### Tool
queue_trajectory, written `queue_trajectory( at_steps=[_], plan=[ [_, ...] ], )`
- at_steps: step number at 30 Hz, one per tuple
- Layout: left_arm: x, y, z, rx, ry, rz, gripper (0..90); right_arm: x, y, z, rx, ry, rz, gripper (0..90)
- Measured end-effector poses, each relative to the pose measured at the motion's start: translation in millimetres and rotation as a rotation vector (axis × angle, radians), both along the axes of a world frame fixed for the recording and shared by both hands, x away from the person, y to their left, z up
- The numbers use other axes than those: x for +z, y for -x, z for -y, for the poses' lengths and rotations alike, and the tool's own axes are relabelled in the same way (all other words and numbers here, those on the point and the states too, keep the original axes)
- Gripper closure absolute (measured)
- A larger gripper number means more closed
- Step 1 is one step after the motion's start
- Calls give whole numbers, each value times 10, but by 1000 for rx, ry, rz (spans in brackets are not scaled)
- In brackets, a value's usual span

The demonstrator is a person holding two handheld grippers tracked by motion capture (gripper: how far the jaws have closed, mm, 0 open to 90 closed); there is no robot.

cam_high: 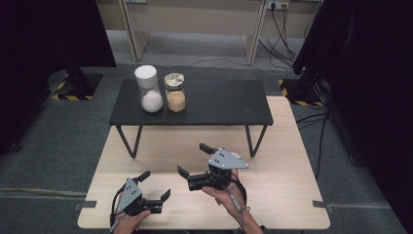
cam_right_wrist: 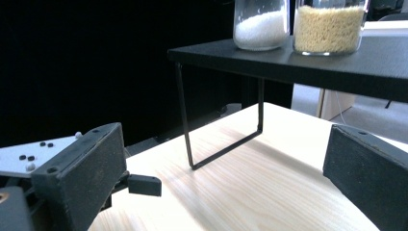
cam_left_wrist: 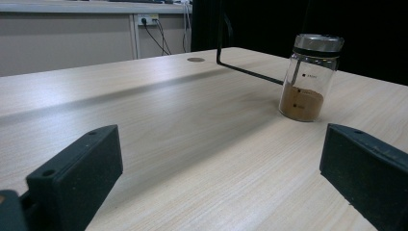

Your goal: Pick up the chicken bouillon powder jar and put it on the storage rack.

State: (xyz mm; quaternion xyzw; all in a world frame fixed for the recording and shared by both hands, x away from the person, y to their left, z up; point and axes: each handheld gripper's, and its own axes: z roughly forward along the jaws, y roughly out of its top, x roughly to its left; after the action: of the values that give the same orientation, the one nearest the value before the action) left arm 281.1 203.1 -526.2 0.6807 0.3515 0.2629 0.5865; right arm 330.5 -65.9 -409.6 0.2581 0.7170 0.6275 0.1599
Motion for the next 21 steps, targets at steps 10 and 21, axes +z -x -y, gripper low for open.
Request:
queue_trajectory(
  at_steps=[10,21],
  plan=[
    [1,-2,-5,1,3,-1,5,-158,34,19,-1,7,-17,15],
    [1,-7,-4,0,7,-3,5,-308,43,16,5,13,-41,14]
  ],
)
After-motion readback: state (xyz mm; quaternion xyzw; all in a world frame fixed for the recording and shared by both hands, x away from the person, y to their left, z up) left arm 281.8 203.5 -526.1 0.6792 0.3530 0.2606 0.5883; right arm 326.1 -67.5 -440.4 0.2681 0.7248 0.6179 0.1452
